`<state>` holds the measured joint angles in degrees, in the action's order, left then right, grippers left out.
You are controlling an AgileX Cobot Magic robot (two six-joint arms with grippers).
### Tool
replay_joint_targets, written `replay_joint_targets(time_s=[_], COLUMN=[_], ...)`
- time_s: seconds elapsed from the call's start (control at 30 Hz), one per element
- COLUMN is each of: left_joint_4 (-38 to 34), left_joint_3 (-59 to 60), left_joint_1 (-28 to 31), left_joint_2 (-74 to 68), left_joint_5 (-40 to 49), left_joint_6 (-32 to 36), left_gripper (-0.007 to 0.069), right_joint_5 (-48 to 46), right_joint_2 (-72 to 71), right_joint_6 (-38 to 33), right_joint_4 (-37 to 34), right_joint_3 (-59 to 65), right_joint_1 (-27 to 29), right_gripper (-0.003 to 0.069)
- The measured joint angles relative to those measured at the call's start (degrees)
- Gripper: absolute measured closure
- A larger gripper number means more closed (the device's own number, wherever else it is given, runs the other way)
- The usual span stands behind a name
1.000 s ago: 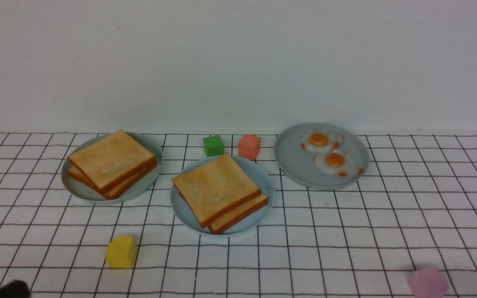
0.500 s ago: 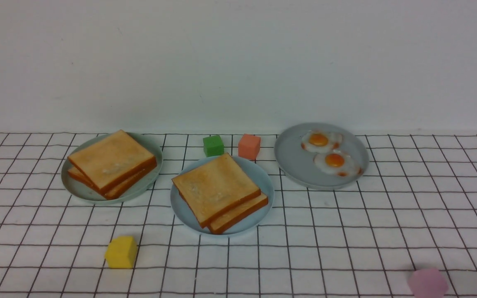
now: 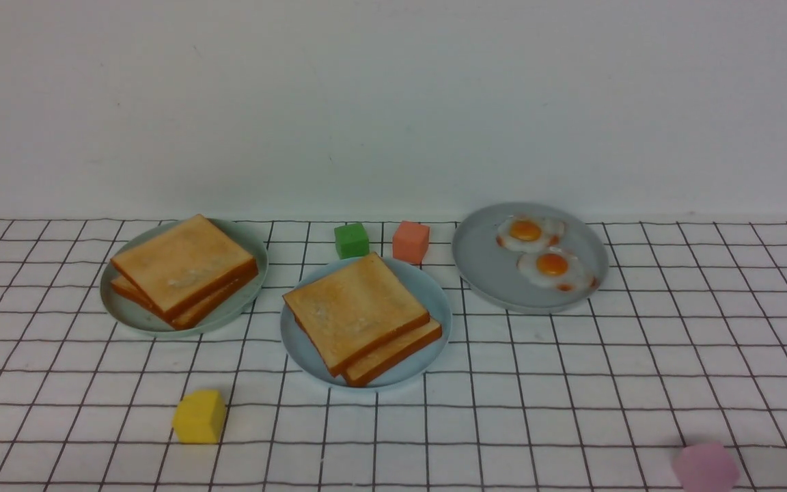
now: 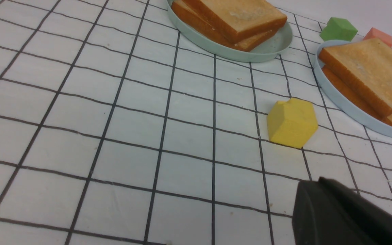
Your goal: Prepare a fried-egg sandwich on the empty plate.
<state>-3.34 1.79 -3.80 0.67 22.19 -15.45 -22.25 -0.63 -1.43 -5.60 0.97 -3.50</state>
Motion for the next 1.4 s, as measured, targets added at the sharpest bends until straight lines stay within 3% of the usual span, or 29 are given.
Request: replay_joint_targets(time_s=[1.4], left_joint_4=[0.0], left_joint_3=[0.0], left_joint_1=[0.0], left_joint_2=[0.0], left_joint_5=[0.1], left_joint_6=[0.0], left_gripper=[0.062], right_joint_5=[0.0], right_joint_2=[0.0], right_joint_6=[0.0], right_joint_4=[0.0], right_joint_3=[0.0], right_joint_1=[0.0], right_gripper=[0.0559])
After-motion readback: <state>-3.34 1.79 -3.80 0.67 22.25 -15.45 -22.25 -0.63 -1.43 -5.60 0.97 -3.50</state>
